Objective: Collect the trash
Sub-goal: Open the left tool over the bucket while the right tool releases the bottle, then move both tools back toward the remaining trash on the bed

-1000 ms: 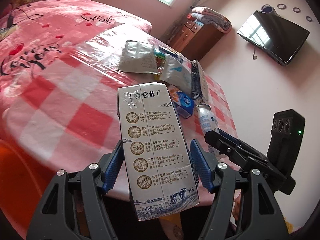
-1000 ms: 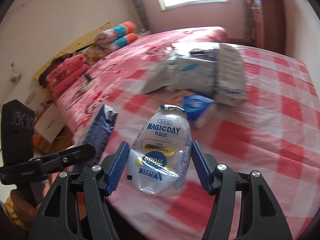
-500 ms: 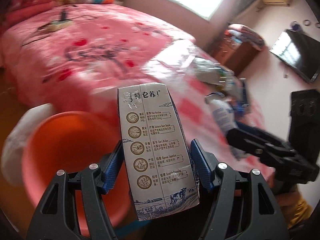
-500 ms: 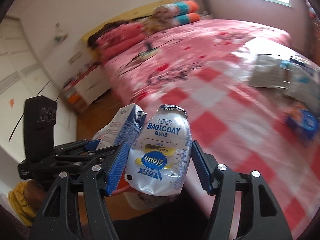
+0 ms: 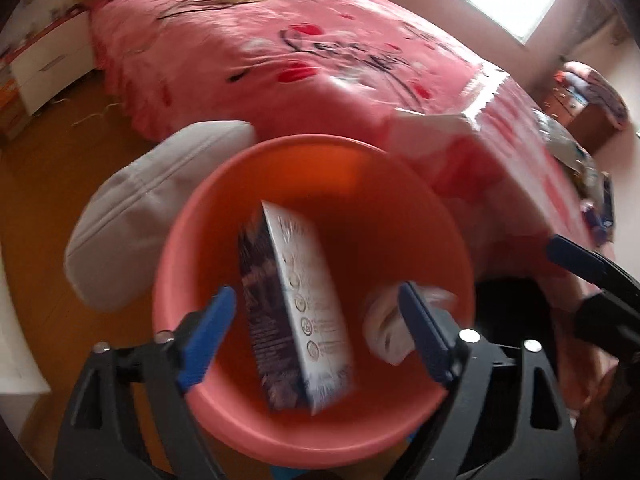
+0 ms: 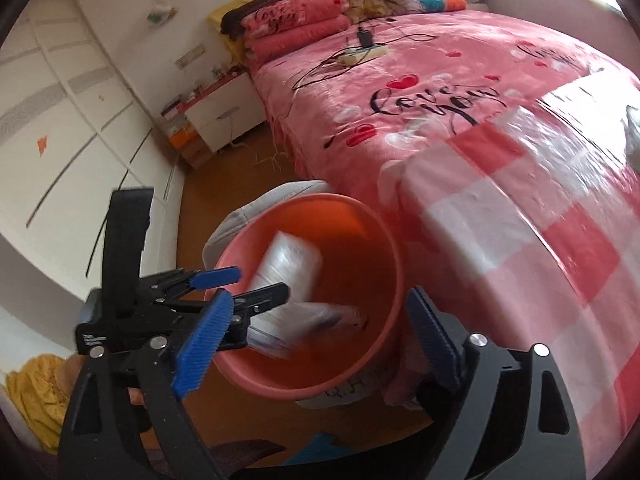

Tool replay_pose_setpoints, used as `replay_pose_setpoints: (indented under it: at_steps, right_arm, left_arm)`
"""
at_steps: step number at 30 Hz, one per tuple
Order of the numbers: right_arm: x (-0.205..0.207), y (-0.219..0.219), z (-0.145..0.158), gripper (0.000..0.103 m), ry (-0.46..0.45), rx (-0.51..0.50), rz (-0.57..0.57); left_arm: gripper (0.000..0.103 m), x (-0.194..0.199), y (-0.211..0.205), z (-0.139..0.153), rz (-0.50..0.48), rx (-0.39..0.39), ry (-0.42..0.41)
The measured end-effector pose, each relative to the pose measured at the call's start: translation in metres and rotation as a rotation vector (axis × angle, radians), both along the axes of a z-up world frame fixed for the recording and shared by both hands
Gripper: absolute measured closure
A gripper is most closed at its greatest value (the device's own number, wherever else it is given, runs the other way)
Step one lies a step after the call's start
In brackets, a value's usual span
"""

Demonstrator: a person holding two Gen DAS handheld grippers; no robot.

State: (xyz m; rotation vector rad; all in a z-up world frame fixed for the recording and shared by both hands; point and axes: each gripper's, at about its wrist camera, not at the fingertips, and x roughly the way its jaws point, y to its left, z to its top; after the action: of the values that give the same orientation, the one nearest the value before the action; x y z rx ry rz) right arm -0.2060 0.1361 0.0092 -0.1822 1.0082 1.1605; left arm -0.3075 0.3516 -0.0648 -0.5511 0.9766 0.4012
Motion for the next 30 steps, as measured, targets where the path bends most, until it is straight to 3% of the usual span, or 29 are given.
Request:
replay_pose_setpoints:
  at_steps: [3,8,15,30]
  right_arm:
    - [0.008,-0.018,0.003,0.011,-0.016,0.01,-0.067]
    - [0.018,-0.048,0.012,0.009,-0.058,0.037,-0.169]
    - [0.026,-0.075,0.014,0.009,-0.089,0.032,-0.247]
    - [0.045,-0.134,0.024,0.008,-0.113,0.057,-0.396]
  left_arm:
    - [0.015,-0.001,0.001,0.003,0.011,0.015,-0.017]
    - [0.012,0.007,-0.009,0.018,-0.021,0.076,-0.116]
    - [0.012,0.031,-0.049,0.036,-0.167,0.127,-0.188]
    - [0.012,0.078,-0.115,0.071,-0.338,0.239,-0.164]
